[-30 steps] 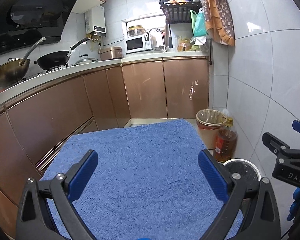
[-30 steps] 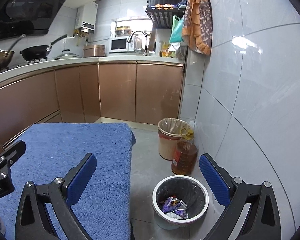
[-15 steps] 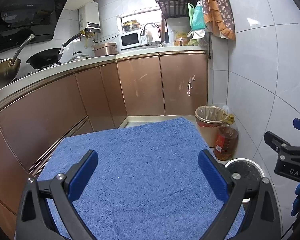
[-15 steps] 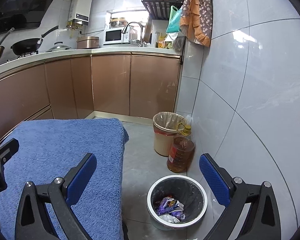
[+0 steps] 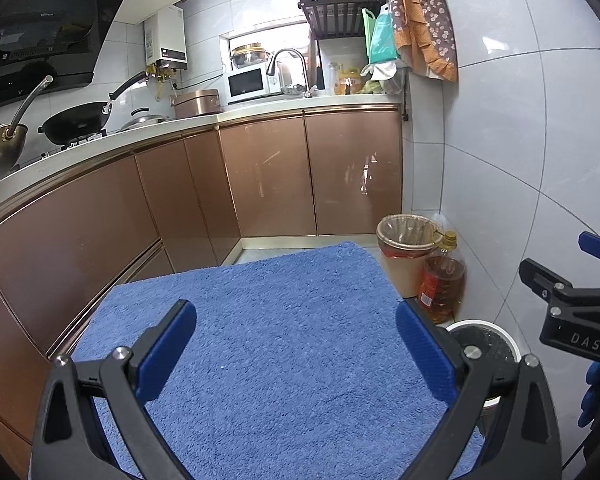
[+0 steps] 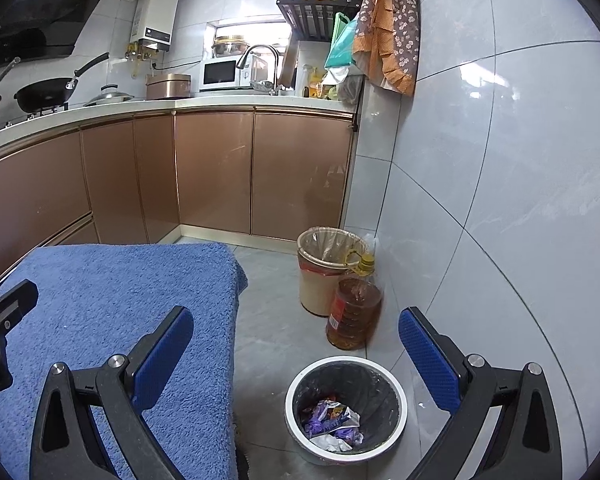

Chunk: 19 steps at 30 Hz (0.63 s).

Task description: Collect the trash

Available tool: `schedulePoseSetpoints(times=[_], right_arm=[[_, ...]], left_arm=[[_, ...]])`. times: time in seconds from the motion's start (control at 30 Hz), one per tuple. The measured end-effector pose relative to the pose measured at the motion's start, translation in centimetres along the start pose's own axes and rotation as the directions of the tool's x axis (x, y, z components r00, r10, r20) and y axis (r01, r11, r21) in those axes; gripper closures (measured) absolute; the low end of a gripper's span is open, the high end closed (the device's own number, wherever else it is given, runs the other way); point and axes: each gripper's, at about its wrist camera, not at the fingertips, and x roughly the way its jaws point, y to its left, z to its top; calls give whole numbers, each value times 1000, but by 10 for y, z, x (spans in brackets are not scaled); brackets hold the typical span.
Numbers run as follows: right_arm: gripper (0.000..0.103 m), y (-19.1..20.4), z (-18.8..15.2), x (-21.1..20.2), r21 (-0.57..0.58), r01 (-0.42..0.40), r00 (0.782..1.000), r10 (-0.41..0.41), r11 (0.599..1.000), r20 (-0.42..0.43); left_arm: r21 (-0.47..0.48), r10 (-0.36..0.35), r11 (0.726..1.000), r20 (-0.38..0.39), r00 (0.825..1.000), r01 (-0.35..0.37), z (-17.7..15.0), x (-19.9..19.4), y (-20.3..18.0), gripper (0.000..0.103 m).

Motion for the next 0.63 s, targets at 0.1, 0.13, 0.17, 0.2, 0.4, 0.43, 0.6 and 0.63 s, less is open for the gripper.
schedulePoseSetpoints(times=[0.1,0.13,0.17,0.2,0.4,0.43,0.6,0.63], right_arm=[[0,1,2,0,-7,-4,1000,4,1000,0],[0,2,2,1,-9,-5,1000,5,1000,0],[0,3,2,0,-11,-6,1000,6,1000,1],[0,4,2,-1,-13,-7,1000,7,1000,2],[0,4,5,-2,-19,-7,1000,7,1000,6],[0,4,4,-2,-19,-7,1000,7,1000,6],[0,6,5,-4,-21,-4,1000,4,1000,11],[0,6,5,-5,-22,-4,1000,5,1000,11]], left_arm=[[3,-10,1000,-5,1000,10,0,-1,1,2],[3,-11,1000,-6,1000,11,1,-1,0,2],[3,-10,1000,-5,1000,11,1,-2,0,2],[3,-10,1000,-3,1000,10,1,-1,0,2],[-5,-19,1000,-5,1000,18,2,-3,0,2],[-7,-18,1000,-4,1000,18,1,-4,0,2],[-17,-17,1000,-5,1000,17,2,-5,2,2],[-19,-18,1000,-5,1000,18,2,-5,2,2]])
